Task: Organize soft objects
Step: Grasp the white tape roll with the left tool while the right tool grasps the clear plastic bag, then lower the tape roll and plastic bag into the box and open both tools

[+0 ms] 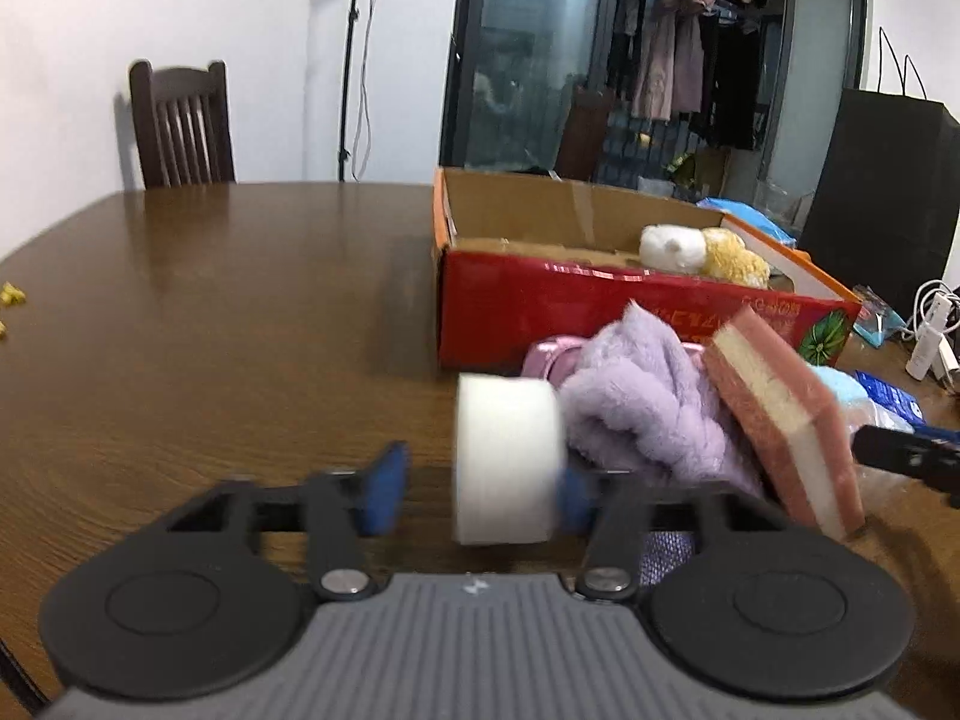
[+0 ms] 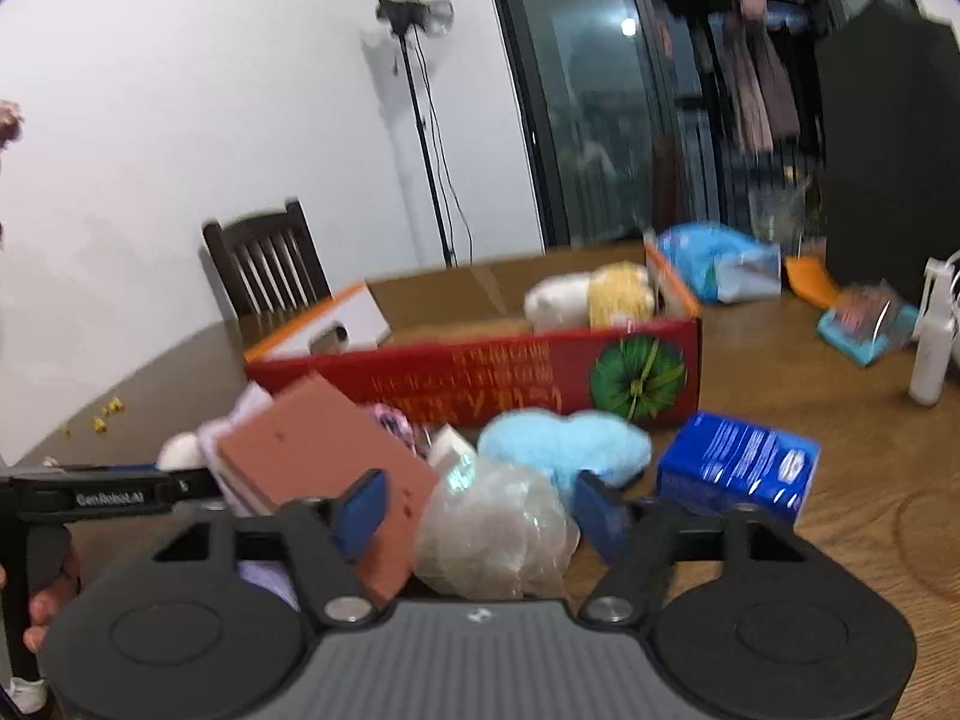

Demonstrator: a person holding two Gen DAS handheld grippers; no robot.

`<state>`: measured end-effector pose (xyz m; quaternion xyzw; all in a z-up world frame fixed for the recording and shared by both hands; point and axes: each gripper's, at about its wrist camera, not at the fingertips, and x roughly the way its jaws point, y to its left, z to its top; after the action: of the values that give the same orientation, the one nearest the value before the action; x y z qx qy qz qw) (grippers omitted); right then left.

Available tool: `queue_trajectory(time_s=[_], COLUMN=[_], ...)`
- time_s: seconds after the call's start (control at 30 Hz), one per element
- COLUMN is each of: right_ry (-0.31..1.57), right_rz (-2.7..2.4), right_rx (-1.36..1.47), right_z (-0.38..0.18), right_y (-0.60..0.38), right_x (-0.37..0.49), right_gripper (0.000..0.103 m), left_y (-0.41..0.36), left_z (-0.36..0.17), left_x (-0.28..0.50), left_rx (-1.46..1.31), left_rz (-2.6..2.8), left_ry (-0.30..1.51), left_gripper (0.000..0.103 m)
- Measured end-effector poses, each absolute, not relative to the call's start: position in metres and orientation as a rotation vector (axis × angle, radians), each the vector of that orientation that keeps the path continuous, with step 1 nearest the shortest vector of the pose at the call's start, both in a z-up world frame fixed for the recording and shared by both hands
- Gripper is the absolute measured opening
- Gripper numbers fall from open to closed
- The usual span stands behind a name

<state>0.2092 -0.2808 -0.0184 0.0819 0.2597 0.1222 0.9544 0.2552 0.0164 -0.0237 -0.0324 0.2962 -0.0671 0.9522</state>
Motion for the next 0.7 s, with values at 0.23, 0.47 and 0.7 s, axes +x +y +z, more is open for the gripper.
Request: queue_trajectory(time_s=[0.23,0.47,0.7], right_ry=[0.543,0.525,0.45], right_rz=[0.236,0.215,0.184], right_rx=[0.135,0.115,0.165], right_z=[-0.025,-0.018,-0.005], right_y=[-0.278,-0.28,-0.3], right_x=[0.212,0.187,0.128], right_gripper=[0.044,0.036,0.035], left_y=[0.014,0.016,0.023], left_z=[-0.029,-0.011,0.013], left_x=[0.25,0.214,0.142], left_rx=[-0.067,-0.059,-0.1], left_rz=[-0.127,-0.099,-0.103], left_ry=[0.605,0.548,0.461], left_gripper=[0.03,0.03,0.03])
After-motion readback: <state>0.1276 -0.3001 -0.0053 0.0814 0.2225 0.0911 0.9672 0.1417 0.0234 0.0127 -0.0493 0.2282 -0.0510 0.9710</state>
